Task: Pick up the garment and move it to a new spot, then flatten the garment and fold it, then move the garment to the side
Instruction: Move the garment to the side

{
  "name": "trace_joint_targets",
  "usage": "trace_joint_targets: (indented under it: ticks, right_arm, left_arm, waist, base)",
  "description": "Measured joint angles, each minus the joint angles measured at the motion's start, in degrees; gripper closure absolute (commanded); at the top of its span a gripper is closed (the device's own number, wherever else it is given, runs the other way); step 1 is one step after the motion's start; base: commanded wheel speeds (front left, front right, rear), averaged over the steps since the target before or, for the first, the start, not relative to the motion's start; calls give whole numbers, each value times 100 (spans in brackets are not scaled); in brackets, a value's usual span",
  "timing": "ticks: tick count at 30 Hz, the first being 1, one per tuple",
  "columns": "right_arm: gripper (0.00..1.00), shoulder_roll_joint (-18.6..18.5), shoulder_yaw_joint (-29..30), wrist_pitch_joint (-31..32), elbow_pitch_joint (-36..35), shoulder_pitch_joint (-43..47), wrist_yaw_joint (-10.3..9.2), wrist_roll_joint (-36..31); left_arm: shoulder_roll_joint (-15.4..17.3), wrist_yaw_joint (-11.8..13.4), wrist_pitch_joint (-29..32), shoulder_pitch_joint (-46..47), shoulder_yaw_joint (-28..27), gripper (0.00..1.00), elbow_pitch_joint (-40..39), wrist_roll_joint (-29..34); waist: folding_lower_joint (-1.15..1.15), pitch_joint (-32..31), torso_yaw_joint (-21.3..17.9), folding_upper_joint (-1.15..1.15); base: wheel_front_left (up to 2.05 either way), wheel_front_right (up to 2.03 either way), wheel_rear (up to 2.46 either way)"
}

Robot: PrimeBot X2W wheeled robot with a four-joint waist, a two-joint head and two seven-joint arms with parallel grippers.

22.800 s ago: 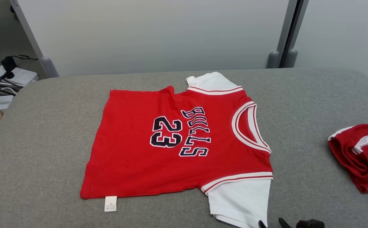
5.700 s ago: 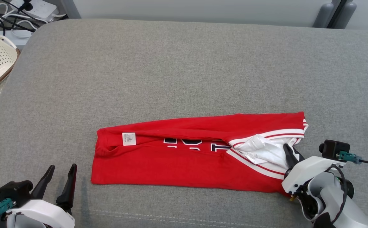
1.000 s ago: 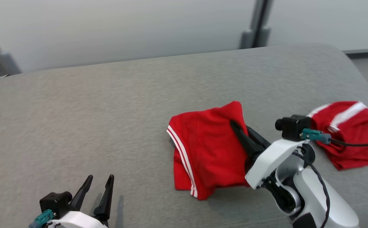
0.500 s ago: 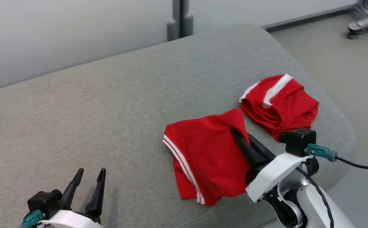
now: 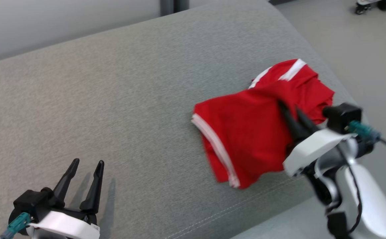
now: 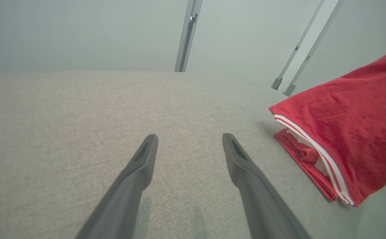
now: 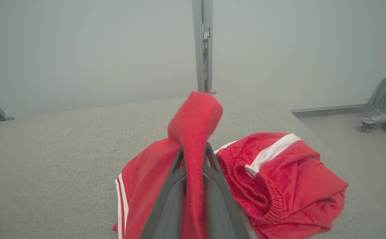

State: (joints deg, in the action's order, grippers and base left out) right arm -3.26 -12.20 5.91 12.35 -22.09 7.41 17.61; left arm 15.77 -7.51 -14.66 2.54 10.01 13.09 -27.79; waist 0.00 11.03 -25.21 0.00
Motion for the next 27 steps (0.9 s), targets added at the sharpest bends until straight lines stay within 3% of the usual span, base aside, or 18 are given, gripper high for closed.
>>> trace_joint_targets:
  ticks: [9, 11, 18, 19, 20, 21, 27]
  right_arm:
    - [100, -216, 1558, 55, 569, -776, 10, -1694]
    - [100, -242, 2142, 138, 546, -803, 9, -2042]
    - [100, -87, 2952, 289, 152, -871, 9, -2855]
    - [94, -47, 3083, 263, 90, -917, 9, -2973]
    - [55, 1, 3236, 224, 20, -971, 9, -3100]
    - [0, 10, 3341, 204, -42, -1010, 9, -3322]
    - [0, 78, 3863, 56, -186, -1116, 9, -3995]
  left_arm:
    - [402, 0, 0, 4, 181, 0, -625, -129]
    - [543, 0, 0, 11, 267, 0, -792, -283]
    - [762, 0, 0, 38, 309, 0, -1043, -420]
    - [786, 0, 0, 47, 319, 0, -1065, -442]
    - [822, 0, 0, 59, 327, 0, -1088, -460]
    - [864, 0, 0, 85, 337, 0, -1107, -463]
    - [926, 0, 0, 190, 388, 0, -1158, -577]
  waist:
    - [0, 373, 650, 0]
    - [0, 511, 907, 0]
    - [0, 838, 1306, 0]
    - [0, 891, 1357, 0]
    - [0, 945, 1403, 0]
    - [0, 998, 1449, 0]
    - [0, 1160, 1692, 0]
  base:
    - [0, 0, 0]
    - [0, 0, 0]
    - [0, 0, 0]
    - [0, 0, 0]
    - [0, 0, 0]
    - [0, 0, 0]
    - [0, 0, 0]
